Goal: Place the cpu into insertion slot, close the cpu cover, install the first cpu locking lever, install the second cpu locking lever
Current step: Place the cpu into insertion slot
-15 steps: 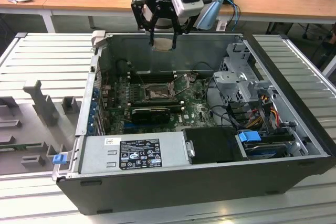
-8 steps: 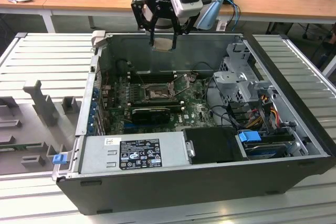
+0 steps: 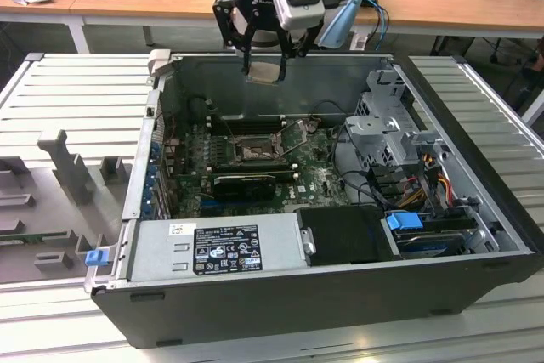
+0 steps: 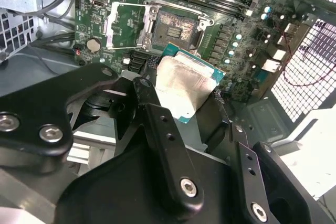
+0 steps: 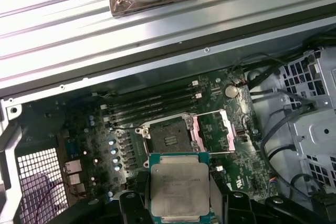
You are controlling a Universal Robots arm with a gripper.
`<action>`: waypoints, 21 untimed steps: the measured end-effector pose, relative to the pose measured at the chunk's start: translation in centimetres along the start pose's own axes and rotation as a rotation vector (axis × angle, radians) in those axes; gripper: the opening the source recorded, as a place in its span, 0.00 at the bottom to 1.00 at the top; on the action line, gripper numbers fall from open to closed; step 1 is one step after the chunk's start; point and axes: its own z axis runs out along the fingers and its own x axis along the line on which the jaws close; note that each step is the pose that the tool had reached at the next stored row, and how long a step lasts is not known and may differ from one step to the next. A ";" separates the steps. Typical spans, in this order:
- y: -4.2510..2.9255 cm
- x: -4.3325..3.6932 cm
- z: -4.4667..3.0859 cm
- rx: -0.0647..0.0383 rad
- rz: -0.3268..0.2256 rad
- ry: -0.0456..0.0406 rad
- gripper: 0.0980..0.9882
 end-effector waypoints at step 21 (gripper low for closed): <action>-0.07 0.12 0.29 -0.001 0.054 -0.0042 0.50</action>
